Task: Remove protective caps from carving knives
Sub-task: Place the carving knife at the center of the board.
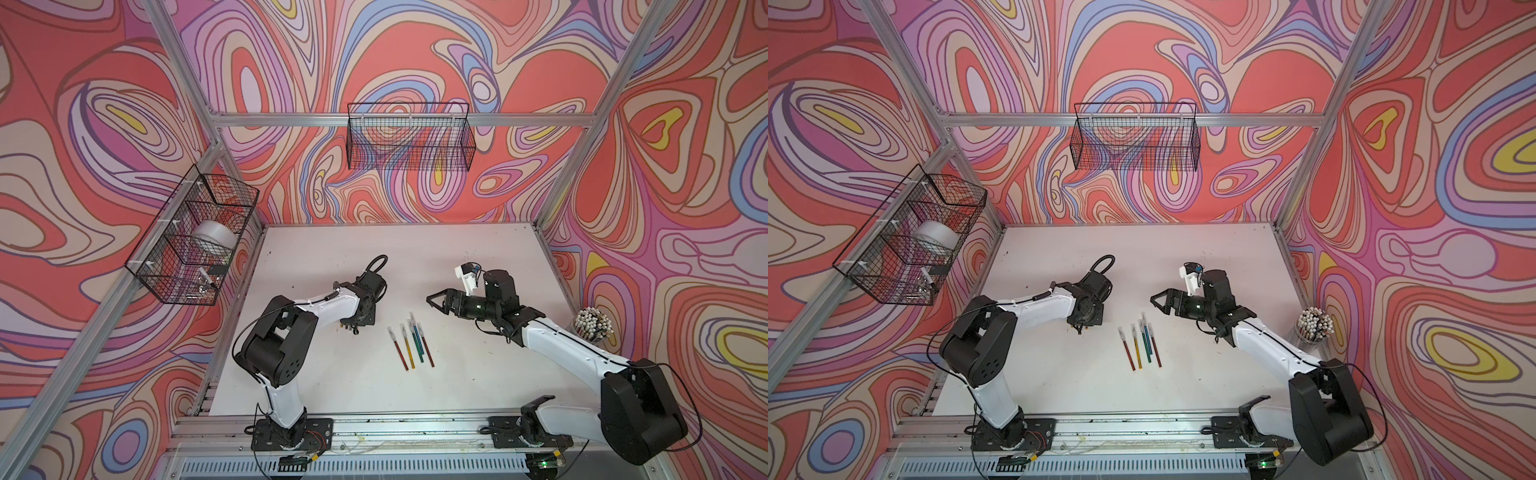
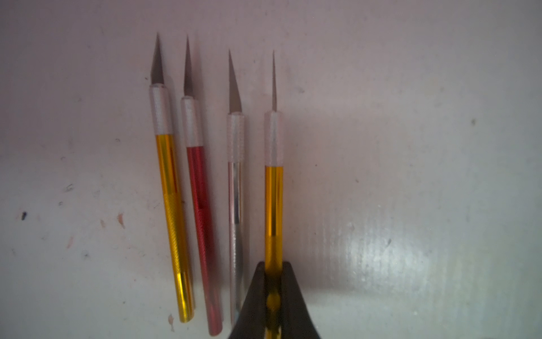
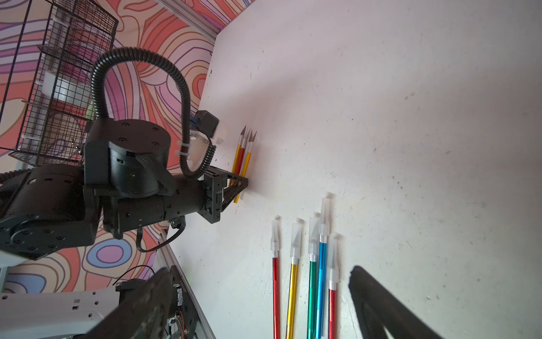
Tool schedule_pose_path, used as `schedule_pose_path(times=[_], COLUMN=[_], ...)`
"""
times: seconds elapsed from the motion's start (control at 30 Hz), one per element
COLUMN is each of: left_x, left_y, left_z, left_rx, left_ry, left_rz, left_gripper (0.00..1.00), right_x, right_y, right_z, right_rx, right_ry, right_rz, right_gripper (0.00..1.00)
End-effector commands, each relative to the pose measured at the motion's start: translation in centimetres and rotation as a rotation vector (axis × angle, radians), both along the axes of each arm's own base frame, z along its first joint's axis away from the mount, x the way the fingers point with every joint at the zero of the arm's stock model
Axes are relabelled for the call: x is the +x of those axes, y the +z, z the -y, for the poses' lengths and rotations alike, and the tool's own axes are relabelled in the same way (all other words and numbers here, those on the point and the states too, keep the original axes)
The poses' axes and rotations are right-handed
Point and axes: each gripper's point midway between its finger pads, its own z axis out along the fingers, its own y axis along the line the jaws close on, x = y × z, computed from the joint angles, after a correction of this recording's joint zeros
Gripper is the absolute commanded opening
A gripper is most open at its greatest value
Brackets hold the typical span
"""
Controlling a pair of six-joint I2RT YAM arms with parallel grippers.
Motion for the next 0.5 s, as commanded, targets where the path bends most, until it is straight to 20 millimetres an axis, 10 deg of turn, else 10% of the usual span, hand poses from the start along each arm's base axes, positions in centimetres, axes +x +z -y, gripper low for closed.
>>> schedule_pose_path(times=[0.0, 0.47], left_x=[-0.46, -0.61], left_y=[-0.77, -0.81], left_z=[-0.64, -0.69], left_rx=[0.019, 0.019], left_ry=[0.021, 0.022], left_rz=[-0.025, -0.030], left_gripper=[0.11, 0.15], right_x=[-0.04, -0.15], right_y=[-0.63, -1.04], right_z=[-0.14, -0.16], right_rx=[-0.009, -0.022], right_ry=[-0.001, 0.002], right_rz=[-0.005, -0.010], right_gripper=[0.95, 0.95])
